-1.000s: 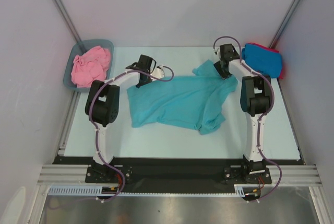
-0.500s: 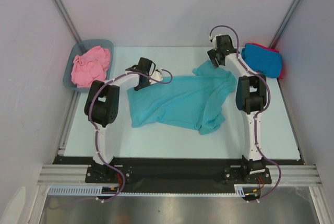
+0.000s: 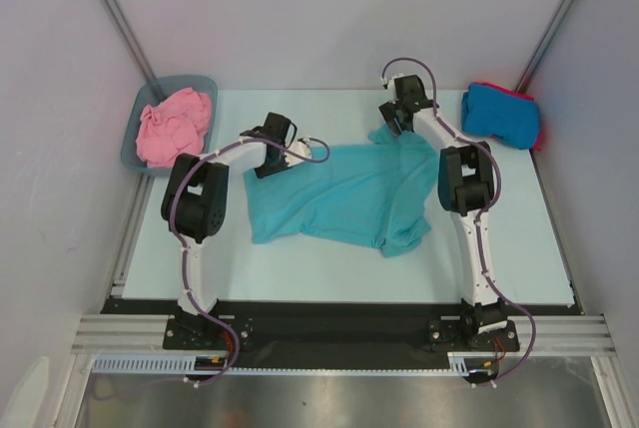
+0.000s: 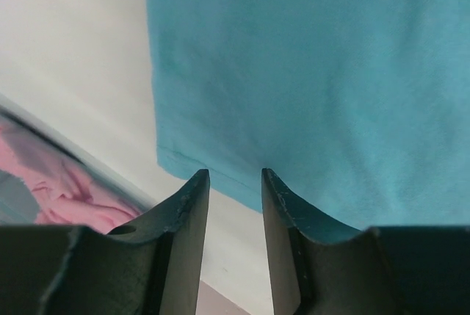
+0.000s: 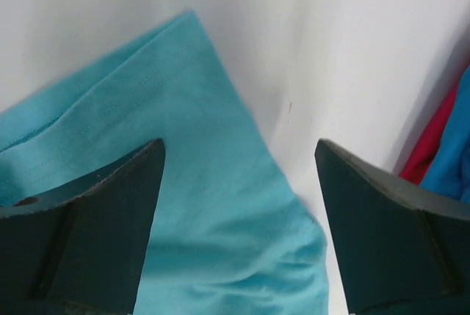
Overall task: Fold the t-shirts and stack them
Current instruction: Flatten the tshirt out
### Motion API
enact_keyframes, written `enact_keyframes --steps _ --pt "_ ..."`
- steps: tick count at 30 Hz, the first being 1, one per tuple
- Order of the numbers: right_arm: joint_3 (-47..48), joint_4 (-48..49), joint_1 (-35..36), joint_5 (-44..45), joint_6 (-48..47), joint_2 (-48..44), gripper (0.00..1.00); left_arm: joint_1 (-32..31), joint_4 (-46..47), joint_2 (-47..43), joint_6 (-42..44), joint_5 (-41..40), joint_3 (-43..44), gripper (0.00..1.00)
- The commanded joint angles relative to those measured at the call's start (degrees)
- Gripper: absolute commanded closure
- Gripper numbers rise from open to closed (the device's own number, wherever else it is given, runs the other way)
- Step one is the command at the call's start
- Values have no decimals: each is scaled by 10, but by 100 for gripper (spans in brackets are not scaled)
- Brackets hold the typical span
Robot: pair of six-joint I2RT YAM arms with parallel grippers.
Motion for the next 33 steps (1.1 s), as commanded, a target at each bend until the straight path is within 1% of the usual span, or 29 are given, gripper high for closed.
enact_keyframes --steps 1,3,8,13,15,16,18,19,20,21,22,23,24,26,29,31,33 --pt "20 3 -2 1 7 17 11 9 -29 0 -7 58 20 60" --pt "16 5 -2 6 7 13 11 17 -56 19 -28 89 49 60" --pt "8 10 -4 11 4 4 11 39 -105 62 -65 134 110 59" --pt "9 15 -5 18 -1 6 10 47 -127 84 -79 152 131 58" --pt "11 18 -6 23 -2 10 10 50 -137 88 -79 171 138 58" --pt "13 20 -6 24 -1 12 10 51 -141 91 -78 172 140 59" --pt "14 19 -6 26 2 19 11 51 -155 94 -73 176 149 65" --pt "15 19 -7 27 4 21 12 51 -171 100 -71 180 155 73" --pt "16 19 -8 25 6 25 14 51 -176 104 -71 179 165 92" --pt "16 19 -7 24 7 25 17 51 -183 107 -69 180 170 99" --pt "17 20 -8 24 8 26 20 51 -189 108 -69 179 175 100" --pt "20 16 -6 17 9 29 31 52 -194 111 -70 179 178 99" --pt "21 14 -7 16 8 29 38 52 -194 110 -71 181 179 100" --pt "25 11 -7 7 7 32 48 52 -198 107 -71 183 182 100" --pt "28 6 -10 2 8 39 53 52 -202 103 -72 183 185 100" --pt "26 2 -12 1 13 40 52 52 -202 99 -71 178 185 100" --pt "18 0 -14 -6 16 40 49 51 -202 96 -67 174 186 100"
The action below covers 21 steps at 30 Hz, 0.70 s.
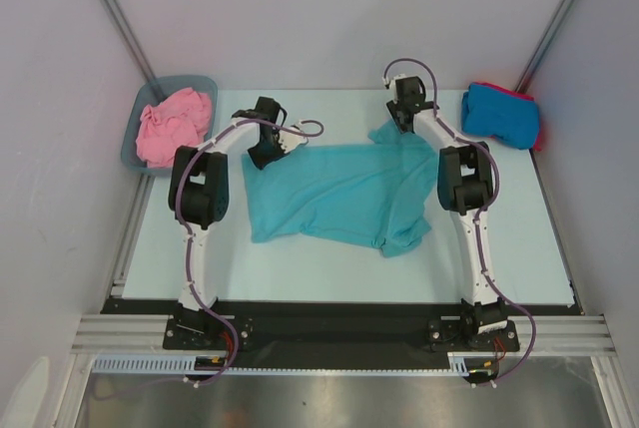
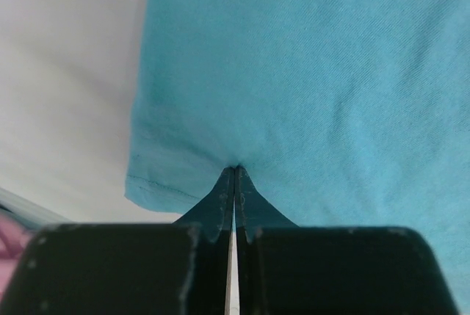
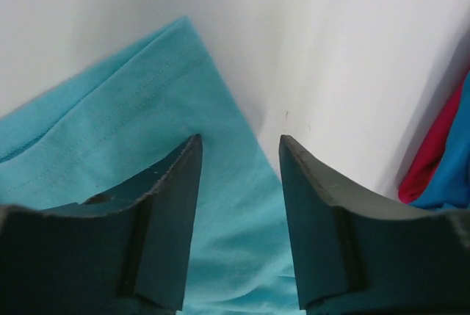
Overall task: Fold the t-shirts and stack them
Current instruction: Flatten the tshirt out
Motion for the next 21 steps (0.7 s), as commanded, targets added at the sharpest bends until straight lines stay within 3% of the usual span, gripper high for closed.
enact_keyframes --steps 1,9,16,21 --pt "3 -21 -10 -13 12 17 46 3 -34 4 -4 23 13 100" --pt "-61 -27 -25 -62 48 -10 38 3 -41 -4 2 15 27 100" --pt "-94 -52 -34 -128 77 -37 50 3 -43 -8 6 9 34 99" --pt "-109 -57 -31 -139 78 -44 51 3 -43 -6 7 9 42 100"
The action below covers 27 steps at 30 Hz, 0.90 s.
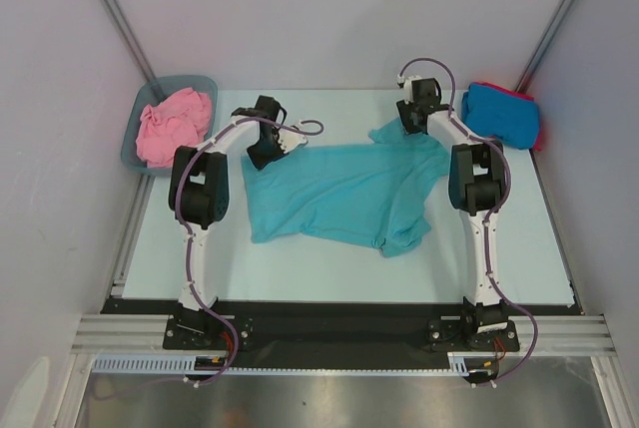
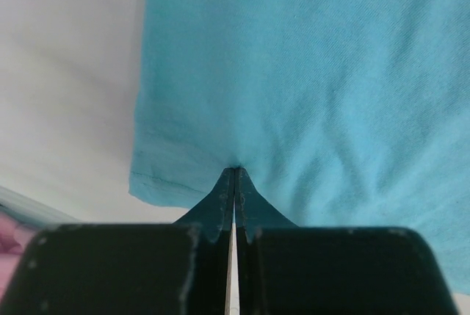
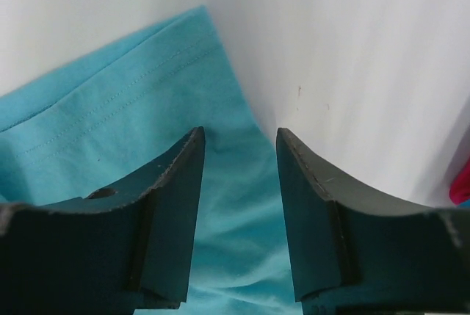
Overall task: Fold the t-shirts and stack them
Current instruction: Flatten the tshirt out
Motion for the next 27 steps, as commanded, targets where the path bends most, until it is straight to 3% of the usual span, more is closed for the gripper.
enact_keyframes --steps 1,6,12,27 --pt "-31 -95 4 -30 8 -1 51 3 -10 -6 7 10 29 100" --pt "-48 -100 0 -35 6 -3 53 3 -11 -7 5 11 34 100" --pt "-53 -99 -9 -32 7 -11 90 3 -11 -13 6 10 33 100" --pt "3 -75 -41 58 9 7 95 3 -37 -10 25 18 33 100"
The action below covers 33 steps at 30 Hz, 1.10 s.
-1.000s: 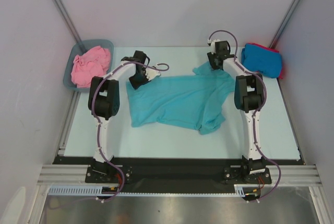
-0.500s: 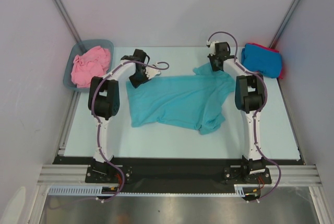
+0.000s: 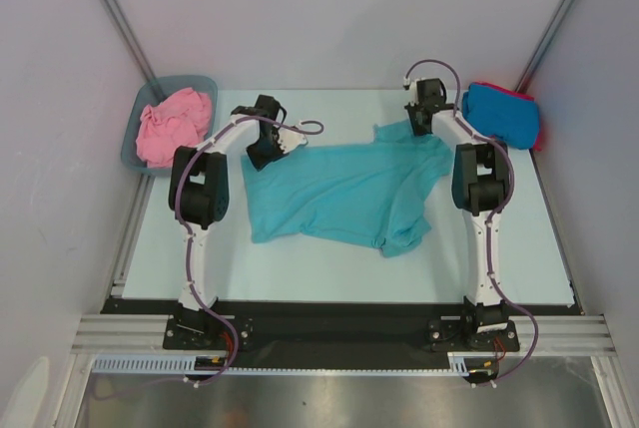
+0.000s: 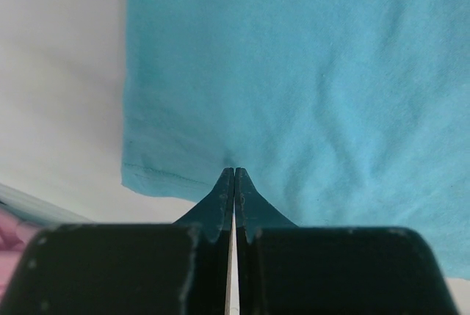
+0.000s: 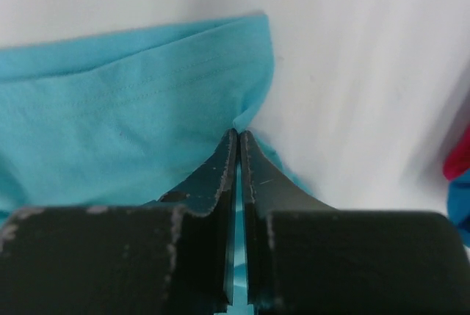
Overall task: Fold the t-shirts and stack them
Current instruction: Flatten the tshirt out
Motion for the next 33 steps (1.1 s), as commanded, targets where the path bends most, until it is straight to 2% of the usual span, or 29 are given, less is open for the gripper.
enact_keyframes --steps 1,6,12,17,30,32,33 --pt "55 -81 -33 53 12 32 95 2 -20 -9 15 19 22 100" --pt "81 -71 -38 98 -2 40 96 2 -23 -8 13 17 23 100" --pt "100 -68 -48 95 -15 55 95 1 -23 -7 8 21 24 100" --pt "107 -59 -41 92 -33 66 92 -1 -23 -7 1 21 21 100" --pt "132 17 -12 161 -117 106 91 -7 -30 -14 7 10 19 100" --pt "129 27 -9 172 -127 109 83 -7 -30 -15 6 9 19 100" --pt "129 37 -8 187 -133 109 67 -9 -30 -15 6 9 20 100"
